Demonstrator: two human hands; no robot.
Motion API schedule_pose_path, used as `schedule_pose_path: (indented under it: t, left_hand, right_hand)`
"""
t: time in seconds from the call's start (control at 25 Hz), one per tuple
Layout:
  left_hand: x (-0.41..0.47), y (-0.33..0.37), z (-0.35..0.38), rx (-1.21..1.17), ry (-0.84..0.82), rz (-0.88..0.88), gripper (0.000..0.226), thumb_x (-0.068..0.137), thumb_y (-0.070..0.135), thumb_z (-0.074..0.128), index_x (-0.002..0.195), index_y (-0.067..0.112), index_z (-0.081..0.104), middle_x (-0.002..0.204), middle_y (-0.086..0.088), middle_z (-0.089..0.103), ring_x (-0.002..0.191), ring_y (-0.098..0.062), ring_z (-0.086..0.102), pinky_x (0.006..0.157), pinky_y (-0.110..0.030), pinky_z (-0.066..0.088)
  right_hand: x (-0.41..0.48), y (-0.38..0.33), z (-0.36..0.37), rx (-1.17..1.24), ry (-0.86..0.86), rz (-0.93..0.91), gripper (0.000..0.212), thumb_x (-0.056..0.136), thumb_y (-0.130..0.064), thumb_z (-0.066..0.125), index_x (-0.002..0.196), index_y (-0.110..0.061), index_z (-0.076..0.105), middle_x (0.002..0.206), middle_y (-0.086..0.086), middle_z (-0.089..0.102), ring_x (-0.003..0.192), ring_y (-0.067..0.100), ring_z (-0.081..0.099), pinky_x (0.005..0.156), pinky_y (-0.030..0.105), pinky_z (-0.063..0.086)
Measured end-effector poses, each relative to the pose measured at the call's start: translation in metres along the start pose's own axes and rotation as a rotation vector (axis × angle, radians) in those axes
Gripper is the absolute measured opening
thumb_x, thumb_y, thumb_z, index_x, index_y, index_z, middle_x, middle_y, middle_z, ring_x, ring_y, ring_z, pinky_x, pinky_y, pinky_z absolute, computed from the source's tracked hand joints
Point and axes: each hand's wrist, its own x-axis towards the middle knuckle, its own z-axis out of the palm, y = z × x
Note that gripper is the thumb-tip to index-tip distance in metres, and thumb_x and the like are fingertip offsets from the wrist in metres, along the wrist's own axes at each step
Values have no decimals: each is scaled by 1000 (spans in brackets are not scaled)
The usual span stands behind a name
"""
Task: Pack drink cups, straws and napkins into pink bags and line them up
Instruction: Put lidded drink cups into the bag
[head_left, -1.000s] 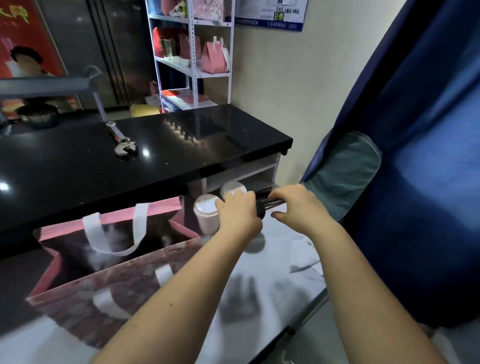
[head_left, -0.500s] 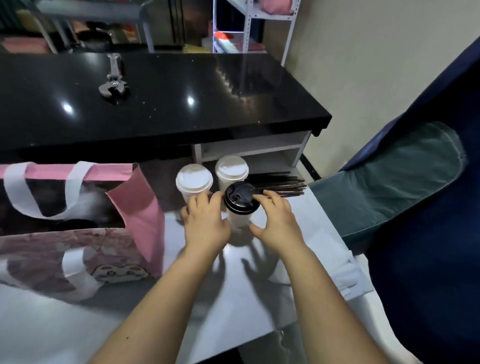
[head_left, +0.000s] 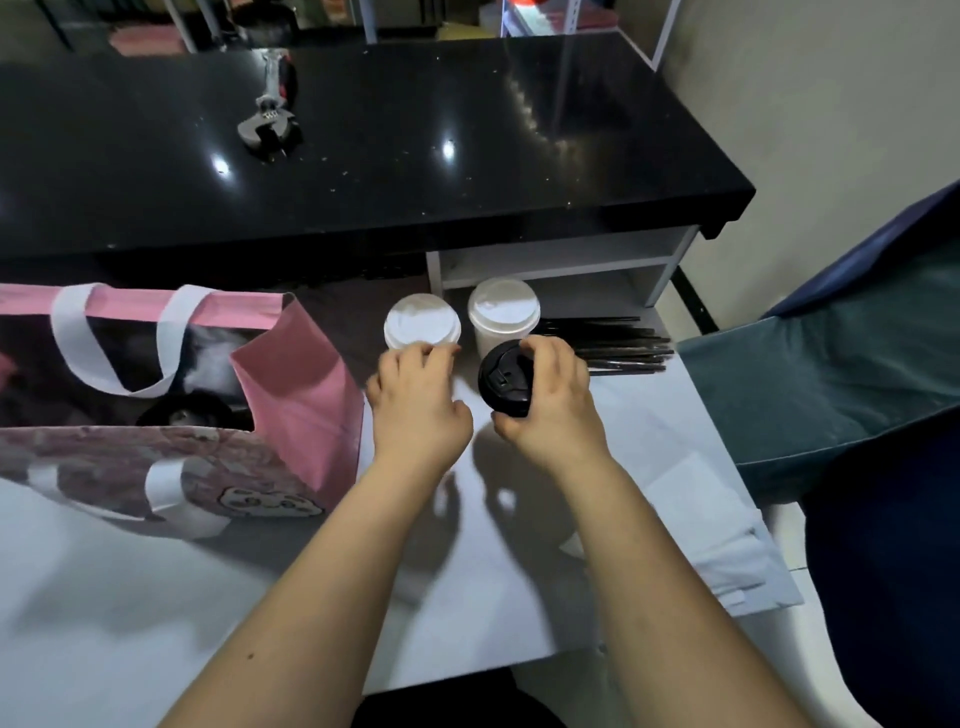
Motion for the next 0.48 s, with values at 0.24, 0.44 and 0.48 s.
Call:
schedule_pose_path:
  t: [0.24,0.44,0.48]
  left_hand:
    - [24,28,-50,0,143,50,48,76,11,58,122,26,57,122,0,53,117,-29,39,93,-39,30]
    - [25,11,-105,-62,228,53,49,74,14,60,121,29,58,120,0,53,118,-29,39,95,-41,30]
    - [24,0,-116,-66,243,43,49,74,15,61,121,30,57,120,0,54,118,-29,39,95,-41,30]
  right_hand:
    - [-3,-11,-56,-26,15,-164,85,64,-22,79,137,-31,36,140,-2,25,132,20,21,104,37,39]
    - [0,-47,-88,65,127,-186,96,65,-29,82,143,-35,27,136,-6,21,127,15,23,109,35,31]
    - [1,-60,-92,94,155,-210,96,65,-31,81,143,-36,26,137,-7,21,127,15,23,111,37,30]
